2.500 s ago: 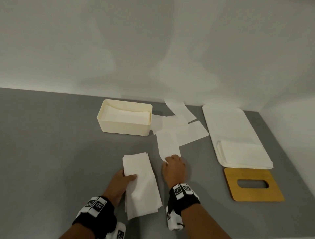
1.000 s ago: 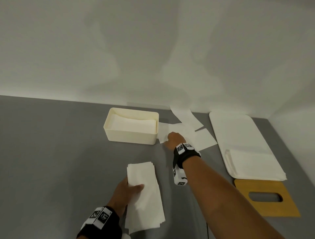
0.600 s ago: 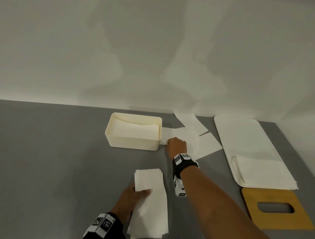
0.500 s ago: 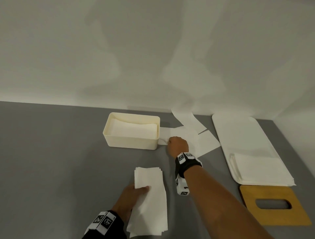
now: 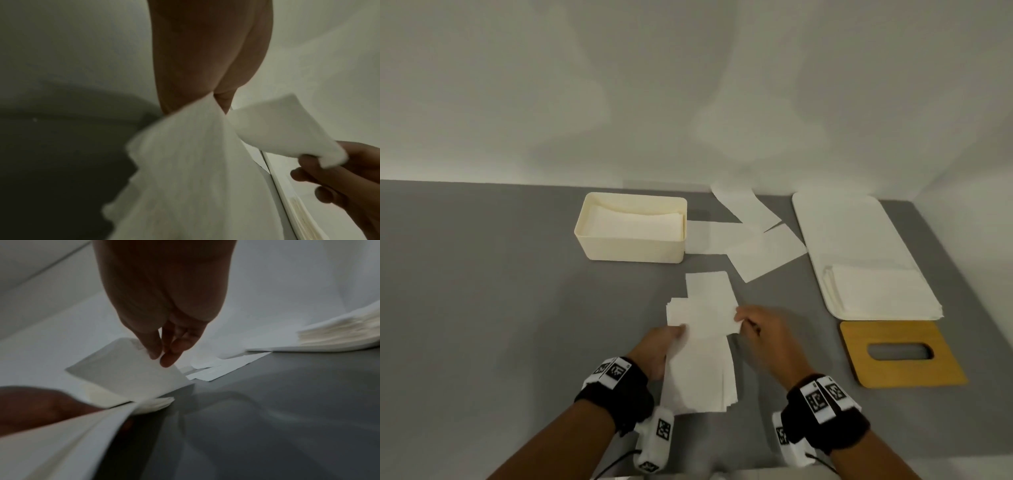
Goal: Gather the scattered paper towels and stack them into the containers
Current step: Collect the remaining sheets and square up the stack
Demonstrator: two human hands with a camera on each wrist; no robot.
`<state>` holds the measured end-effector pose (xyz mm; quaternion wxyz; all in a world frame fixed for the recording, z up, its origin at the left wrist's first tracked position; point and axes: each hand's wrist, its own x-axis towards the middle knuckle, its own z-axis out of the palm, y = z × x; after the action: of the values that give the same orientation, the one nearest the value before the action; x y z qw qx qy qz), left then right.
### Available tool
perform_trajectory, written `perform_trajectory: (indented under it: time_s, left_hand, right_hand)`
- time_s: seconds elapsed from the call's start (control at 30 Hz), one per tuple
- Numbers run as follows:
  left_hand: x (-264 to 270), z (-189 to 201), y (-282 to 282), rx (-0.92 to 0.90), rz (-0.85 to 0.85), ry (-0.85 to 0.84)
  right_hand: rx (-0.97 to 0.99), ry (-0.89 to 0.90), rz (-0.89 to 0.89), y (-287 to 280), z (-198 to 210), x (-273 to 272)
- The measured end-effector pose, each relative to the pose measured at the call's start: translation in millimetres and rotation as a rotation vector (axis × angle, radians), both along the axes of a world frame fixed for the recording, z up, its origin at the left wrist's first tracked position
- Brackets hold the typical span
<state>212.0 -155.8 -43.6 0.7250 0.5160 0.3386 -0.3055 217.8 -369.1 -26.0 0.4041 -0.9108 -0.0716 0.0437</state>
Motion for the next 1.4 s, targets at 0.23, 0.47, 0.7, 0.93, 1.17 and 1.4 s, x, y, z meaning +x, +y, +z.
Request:
perform_trajectory:
  time_s: [0.23, 0.47, 0.7, 0.93, 1.17, 1.4]
  left_hand:
    - [-0.9, 9.4, -10.7, -0.141, 0.064, -0.023]
    - [-8.0, 3.7, -6.1, 0.045, -0.050, -0.042]
    - [-13.8, -14.5, 17.0, 0.106, -0.062, -0.112]
    - [-29.1, -26.8, 38.7, 0.134, 0.008, -0.180]
    - [-26.4, -49.4, 54.1, 0.405, 0.084, -0.203]
    - [-21.6, -37.1, 56.8, 0.337, -0.011, -0.175]
  right_hand:
    - [0.014, 0.013, 0.153, 0.2, -14.5, -52.6]
    - [-0.172, -0.024, 0.254, 4.1, -16.0, -56.7]
    - [-0.236, 0.079, 0.089, 30.3, -14.2, 54.0]
    - [-0.396, 0.200, 0.019, 92.2, -7.0, 171.1]
    - [-0.634, 0.120, 0.064, 115.3, -37.4, 197.8]
    - [-0.613, 0.080, 0.021, 108.4, -41.3, 196.5]
